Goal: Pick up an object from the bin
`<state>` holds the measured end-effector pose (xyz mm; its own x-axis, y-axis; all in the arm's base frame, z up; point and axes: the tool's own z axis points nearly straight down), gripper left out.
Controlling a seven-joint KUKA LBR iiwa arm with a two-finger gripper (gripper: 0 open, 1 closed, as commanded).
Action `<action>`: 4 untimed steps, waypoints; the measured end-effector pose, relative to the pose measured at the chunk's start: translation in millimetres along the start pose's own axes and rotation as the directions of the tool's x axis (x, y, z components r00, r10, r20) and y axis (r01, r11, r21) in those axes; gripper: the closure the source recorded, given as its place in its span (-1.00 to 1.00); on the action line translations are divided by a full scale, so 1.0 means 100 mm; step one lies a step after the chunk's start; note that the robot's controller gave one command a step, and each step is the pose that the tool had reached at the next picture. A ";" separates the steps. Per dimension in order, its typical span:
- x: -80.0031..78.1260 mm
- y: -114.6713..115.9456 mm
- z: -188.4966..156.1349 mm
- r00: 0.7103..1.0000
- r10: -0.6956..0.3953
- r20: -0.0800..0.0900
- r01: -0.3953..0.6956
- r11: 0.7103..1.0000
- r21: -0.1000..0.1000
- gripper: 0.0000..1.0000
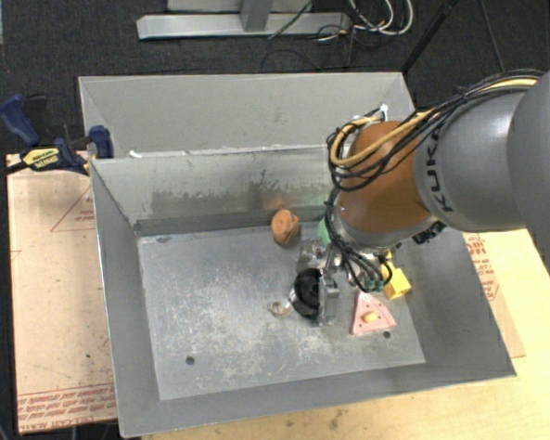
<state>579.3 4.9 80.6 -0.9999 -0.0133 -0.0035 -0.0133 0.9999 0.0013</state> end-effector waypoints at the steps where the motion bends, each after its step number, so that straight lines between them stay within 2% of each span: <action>1: -0.37 -0.17 0.06 1.000 -0.002 -0.002 0.002 1.000 -0.001 1.00; 2: -0.16 -0.39 0.09 1.000 0.011 0.003 -0.011 1.000 -0.001 1.00; 4: -0.16 -0.39 0.09 1.000 0.011 0.003 -0.011 1.000 -0.001 1.00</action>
Offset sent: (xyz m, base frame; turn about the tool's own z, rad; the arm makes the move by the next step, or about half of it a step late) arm 0.0148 -0.0395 -0.0106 0.0085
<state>596.0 -33.7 71.5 -1.0000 -0.0024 -0.0068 -0.0025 1.0000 0.0028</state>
